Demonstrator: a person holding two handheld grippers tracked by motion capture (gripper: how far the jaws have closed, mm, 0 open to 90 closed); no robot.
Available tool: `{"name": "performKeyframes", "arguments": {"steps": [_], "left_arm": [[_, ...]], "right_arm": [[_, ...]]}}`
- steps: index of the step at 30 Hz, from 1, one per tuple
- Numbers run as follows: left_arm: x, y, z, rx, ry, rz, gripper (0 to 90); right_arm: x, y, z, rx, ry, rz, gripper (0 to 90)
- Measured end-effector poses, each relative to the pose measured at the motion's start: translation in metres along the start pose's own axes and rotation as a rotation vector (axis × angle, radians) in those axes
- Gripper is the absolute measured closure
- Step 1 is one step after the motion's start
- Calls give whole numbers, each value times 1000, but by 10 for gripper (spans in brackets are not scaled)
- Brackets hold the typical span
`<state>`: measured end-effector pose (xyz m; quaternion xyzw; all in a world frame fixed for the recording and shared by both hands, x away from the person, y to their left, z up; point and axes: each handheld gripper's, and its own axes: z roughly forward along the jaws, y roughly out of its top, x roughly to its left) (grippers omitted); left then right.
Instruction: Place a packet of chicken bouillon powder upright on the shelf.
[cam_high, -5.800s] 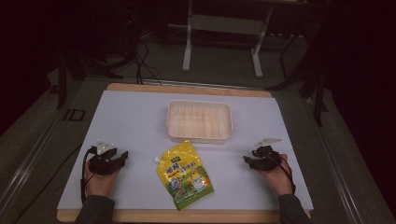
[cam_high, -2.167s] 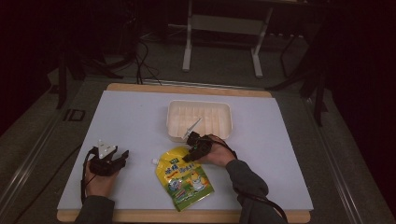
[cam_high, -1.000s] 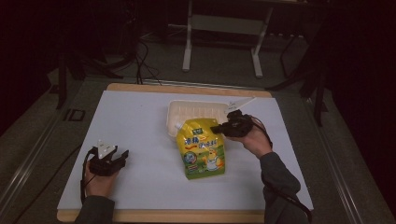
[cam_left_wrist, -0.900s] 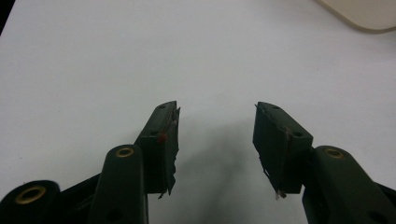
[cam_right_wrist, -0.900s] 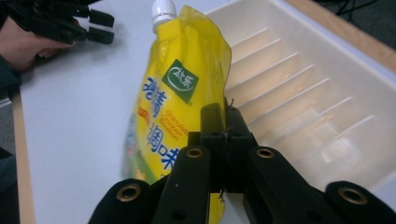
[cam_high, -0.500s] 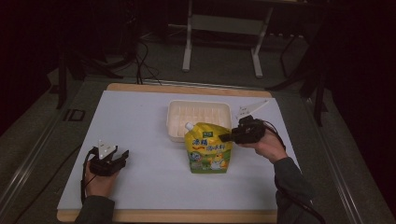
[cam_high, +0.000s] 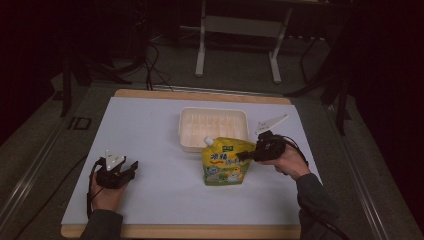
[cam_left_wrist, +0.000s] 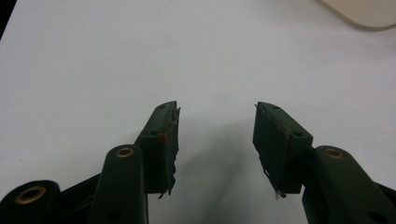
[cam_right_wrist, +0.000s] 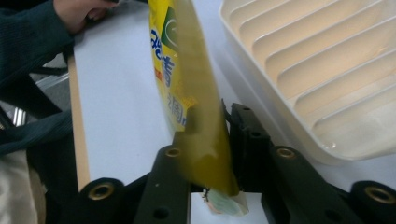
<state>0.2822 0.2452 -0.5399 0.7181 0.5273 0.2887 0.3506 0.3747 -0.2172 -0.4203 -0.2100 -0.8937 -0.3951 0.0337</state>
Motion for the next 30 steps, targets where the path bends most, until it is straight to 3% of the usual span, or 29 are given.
{"name": "performKeyframes", "arguments": {"steps": [5,7,11,26,30], "left_arm": [[0,0,0,-1,1,4,497],[0,0,0,0,1,4,497],[0,0,0,0,0,1,497],[0,0,0,-1,0,2,497],[0,0,0,-2,1,-1,497]], "right_arm": [[4,0,2,26,7,-12,833],[6,0,1,39,23,7,865],[7,-1,-1,66,51,138,892],[13,-17,-7,-69,104,266,900],[15,-19,-8,-101,99,282,900]]}}
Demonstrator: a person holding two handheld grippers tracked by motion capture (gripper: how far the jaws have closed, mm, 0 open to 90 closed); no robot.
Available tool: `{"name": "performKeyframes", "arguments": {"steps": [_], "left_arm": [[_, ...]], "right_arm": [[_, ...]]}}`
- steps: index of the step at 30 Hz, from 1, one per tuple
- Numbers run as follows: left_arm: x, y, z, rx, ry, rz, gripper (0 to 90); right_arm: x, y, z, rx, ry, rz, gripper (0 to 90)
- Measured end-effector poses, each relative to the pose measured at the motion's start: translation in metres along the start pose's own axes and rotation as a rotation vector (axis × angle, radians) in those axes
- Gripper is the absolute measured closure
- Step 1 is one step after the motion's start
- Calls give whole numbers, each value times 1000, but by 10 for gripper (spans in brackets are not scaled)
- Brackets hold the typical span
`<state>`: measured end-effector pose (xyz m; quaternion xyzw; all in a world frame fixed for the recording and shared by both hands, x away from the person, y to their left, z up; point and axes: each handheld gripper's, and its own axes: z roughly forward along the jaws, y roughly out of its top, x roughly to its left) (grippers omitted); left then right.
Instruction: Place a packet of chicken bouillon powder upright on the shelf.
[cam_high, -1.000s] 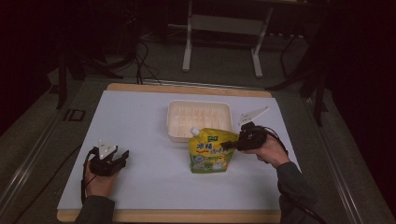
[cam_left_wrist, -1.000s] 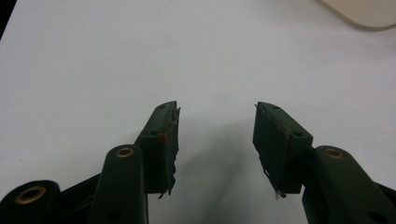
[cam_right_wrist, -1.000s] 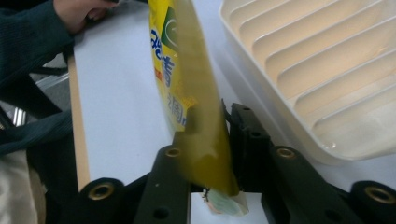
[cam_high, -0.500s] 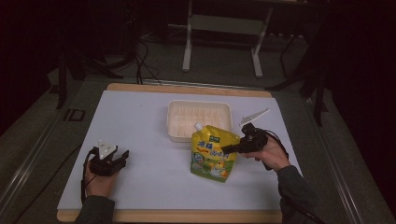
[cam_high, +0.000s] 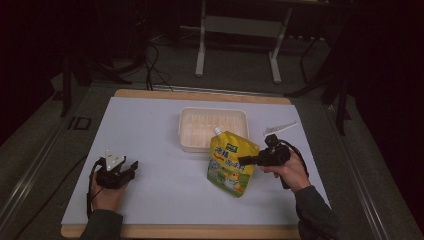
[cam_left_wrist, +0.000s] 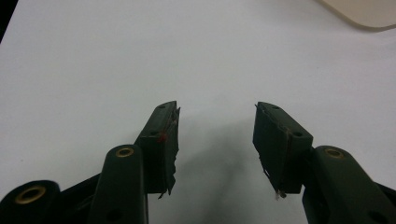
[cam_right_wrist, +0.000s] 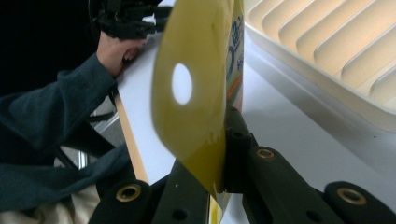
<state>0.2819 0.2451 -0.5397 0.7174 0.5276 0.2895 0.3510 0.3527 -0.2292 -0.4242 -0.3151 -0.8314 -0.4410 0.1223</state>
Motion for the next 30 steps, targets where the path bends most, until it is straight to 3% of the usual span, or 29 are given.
{"name": "performKeyframes", "arguments": {"steps": [5,11,30], "left_arm": [[0,0,0,-4,1,-5,497],[0,0,0,-6,1,-6,497],[0,0,0,-8,2,-6,497]], "right_arm": [[8,-7,-1,-81,-14,38,900],[15,-11,-4,-151,-34,41,900],[38,-7,-15,-266,-98,12,900]]}}
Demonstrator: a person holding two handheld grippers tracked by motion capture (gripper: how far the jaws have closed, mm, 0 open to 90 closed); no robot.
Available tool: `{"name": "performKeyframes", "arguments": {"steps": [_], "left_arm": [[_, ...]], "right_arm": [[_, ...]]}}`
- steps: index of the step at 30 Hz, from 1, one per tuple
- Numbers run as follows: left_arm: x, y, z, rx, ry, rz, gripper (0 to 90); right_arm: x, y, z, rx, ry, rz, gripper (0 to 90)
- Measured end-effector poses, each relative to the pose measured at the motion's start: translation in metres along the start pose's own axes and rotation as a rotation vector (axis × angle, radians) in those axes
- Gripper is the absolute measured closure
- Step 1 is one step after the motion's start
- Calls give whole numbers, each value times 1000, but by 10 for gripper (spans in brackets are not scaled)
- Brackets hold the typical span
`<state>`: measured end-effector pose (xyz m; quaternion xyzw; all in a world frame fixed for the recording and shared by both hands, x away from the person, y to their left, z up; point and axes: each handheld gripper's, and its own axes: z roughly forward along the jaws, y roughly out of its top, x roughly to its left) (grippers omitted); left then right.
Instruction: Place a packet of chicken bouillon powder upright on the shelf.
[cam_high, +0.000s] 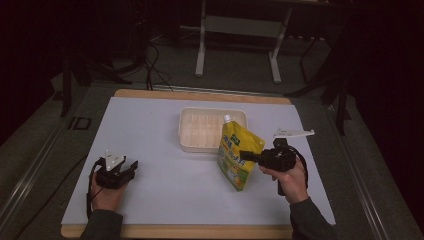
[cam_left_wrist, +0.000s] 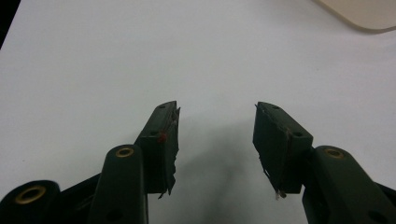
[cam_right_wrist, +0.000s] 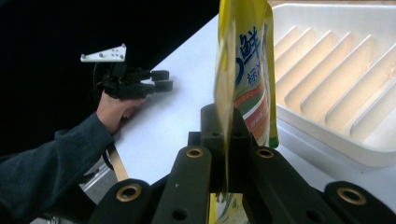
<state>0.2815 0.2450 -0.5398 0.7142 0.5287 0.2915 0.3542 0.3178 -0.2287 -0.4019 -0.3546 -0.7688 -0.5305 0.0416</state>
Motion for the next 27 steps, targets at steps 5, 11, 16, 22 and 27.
{"name": "performKeyframes", "arguments": {"steps": [5,11,16,22,27], "left_arm": [[0,0,0,0,0,0,497],[0,0,0,0,0,-1,497],[0,0,0,0,0,-1,497],[0,0,0,0,0,0,497],[0,0,0,1,-1,0,497]], "right_arm": [[3,3,1,-25,-5,-7,900],[5,7,4,-67,-21,-8,900],[5,10,5,-94,-37,-5,900],[4,15,10,-113,-57,6,900],[3,19,13,-130,-66,15,900]]}}
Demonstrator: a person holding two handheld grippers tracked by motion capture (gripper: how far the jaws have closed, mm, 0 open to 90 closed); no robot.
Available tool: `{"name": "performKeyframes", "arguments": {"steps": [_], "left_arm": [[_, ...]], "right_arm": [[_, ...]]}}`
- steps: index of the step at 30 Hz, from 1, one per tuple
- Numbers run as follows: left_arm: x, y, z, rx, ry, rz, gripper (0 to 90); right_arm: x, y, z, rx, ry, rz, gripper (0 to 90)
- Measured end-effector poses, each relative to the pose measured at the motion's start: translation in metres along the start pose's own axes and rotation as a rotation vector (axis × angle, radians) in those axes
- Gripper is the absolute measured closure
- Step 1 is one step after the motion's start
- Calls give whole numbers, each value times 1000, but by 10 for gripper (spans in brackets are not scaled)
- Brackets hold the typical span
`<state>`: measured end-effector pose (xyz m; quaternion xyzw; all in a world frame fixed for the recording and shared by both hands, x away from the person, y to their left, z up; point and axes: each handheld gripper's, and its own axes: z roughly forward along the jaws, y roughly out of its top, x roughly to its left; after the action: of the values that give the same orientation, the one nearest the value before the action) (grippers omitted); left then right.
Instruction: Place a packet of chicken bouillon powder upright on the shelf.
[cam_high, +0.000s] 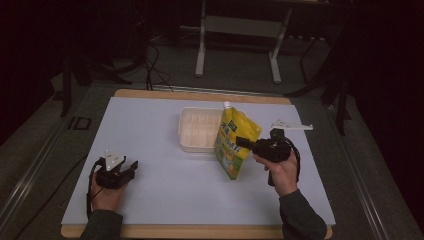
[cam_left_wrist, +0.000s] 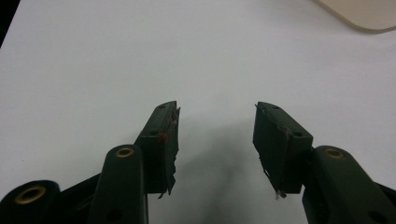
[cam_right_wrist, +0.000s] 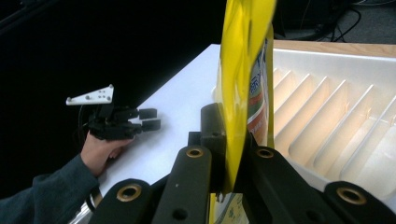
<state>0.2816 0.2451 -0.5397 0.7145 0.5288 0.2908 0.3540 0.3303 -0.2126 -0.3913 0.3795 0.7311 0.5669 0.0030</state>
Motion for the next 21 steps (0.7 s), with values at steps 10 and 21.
{"name": "performKeyframes", "arguments": {"steps": [10,21], "left_arm": [[0,0,0,0,0,1,497],[0,0,0,-1,-1,-1,497]], "right_arm": [[0,6,7,-33,-54,2,900],[2,10,22,-48,-76,-1,900]]}}
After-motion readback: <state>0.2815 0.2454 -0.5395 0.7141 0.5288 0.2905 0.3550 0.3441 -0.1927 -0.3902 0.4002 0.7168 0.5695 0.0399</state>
